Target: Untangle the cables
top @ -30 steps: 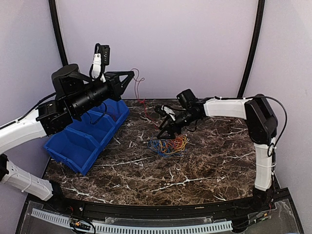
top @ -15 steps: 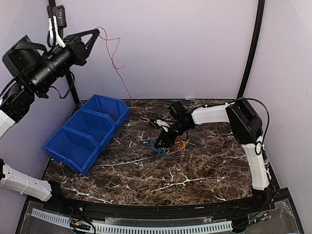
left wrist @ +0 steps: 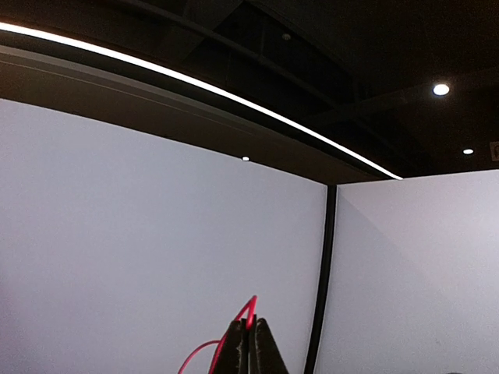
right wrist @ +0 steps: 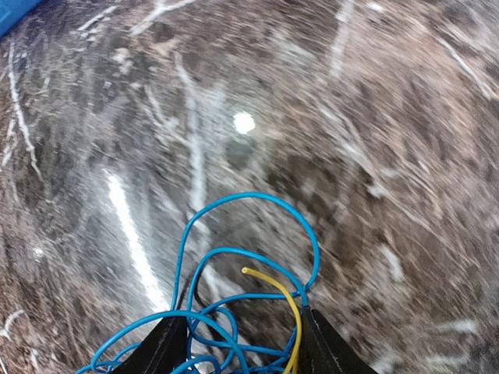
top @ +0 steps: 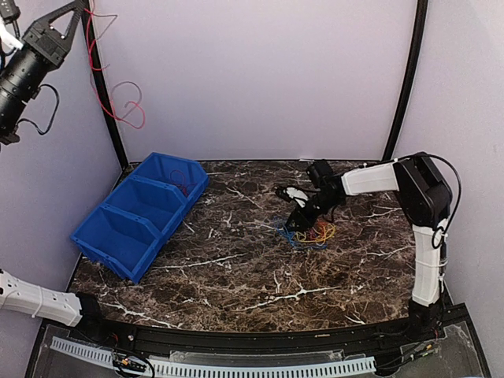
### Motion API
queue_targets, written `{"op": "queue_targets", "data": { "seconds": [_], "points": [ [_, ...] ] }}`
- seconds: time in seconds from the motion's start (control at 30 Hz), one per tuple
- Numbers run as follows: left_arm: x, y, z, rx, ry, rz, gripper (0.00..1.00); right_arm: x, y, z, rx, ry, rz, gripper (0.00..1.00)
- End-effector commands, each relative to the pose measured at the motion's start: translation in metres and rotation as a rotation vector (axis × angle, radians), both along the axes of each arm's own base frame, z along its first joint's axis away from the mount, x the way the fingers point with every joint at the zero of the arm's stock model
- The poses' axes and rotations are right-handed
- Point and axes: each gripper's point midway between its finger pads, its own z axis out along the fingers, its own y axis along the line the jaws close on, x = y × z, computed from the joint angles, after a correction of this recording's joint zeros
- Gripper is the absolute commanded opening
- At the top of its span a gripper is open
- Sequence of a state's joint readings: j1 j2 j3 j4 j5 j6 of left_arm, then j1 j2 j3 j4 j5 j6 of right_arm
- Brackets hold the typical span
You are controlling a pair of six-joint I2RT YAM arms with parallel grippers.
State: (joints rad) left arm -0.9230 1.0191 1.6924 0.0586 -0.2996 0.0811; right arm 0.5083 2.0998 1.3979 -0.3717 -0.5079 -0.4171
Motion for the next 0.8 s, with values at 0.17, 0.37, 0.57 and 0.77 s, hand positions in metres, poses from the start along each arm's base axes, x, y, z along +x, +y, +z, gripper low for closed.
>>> {"op": "queue_targets", "data": {
  "seconds": [0.17,0.37,0.57,0.77],
  "points": [
    [0.040,-0.132,-0.103,0.178,0.296,-0.370,0.00,0.043,-0.095,0.014,-0.114,-0.083,-0.235,0.53],
    [0.055,-0.194,-0.194,0.198,0.492,-0.565,0.00,0.023,-0.087,0.077,0.002,-0.167,-0.152,0.60],
    [0.080,-0.208,-0.291,0.143,0.692,-0.529,0.00,-0.003,-0.084,0.117,0.068,-0.241,-0.096,0.69],
    [0.106,-0.201,-0.399,0.156,0.904,-0.369,0.00,-0.056,-0.046,0.096,0.041,-0.207,0.118,0.70]
  ]
}}
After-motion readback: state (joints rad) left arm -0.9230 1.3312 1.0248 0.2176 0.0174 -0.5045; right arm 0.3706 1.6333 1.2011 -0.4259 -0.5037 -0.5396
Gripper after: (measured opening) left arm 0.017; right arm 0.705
